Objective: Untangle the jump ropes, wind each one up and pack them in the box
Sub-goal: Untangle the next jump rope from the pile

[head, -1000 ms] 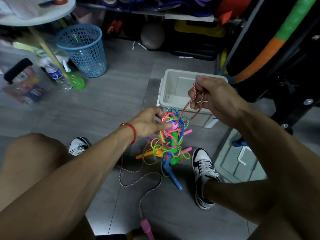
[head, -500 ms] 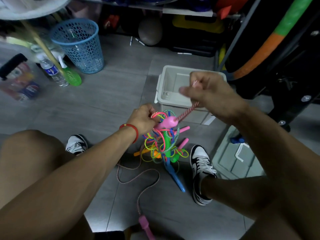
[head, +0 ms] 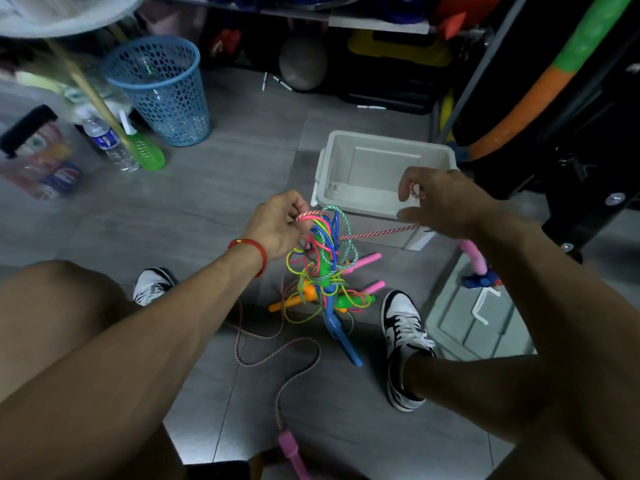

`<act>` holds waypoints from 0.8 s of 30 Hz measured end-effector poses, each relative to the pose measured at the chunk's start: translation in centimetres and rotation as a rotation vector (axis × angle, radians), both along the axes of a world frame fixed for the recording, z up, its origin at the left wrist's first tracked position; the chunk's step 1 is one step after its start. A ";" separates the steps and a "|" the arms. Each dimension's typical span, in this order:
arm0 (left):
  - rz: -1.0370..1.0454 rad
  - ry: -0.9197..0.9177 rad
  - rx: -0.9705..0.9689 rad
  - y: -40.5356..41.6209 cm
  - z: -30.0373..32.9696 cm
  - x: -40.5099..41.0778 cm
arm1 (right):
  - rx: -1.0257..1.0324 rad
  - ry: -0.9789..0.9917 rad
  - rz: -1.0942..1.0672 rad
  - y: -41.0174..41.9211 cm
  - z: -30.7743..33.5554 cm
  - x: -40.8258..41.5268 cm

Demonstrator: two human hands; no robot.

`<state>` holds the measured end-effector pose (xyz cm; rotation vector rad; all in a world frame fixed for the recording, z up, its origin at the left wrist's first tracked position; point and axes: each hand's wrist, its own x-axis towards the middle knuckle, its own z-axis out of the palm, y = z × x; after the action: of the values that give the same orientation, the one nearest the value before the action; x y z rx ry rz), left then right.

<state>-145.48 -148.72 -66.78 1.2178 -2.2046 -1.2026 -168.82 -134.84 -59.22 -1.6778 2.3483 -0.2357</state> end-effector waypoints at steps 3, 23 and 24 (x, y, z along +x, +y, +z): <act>0.013 0.088 0.090 -0.2 0.5 0.1 | 0.021 0.045 -0.002 0.0 -0.8 -0.2; 0.195 0.409 0.699 1.2 5.5 -0.9 | -0.128 -0.476 0.157 -2.5 -3.6 8.0; 0.194 0.405 0.704 1.0 5.4 -0.8 | -0.121 -0.441 0.147 -2.6 -3.4 7.6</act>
<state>-146.30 -147.71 -61.37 1.2322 -1.3691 -2.0125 -161.19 -137.44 -62.61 -1.6389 1.9118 -0.6574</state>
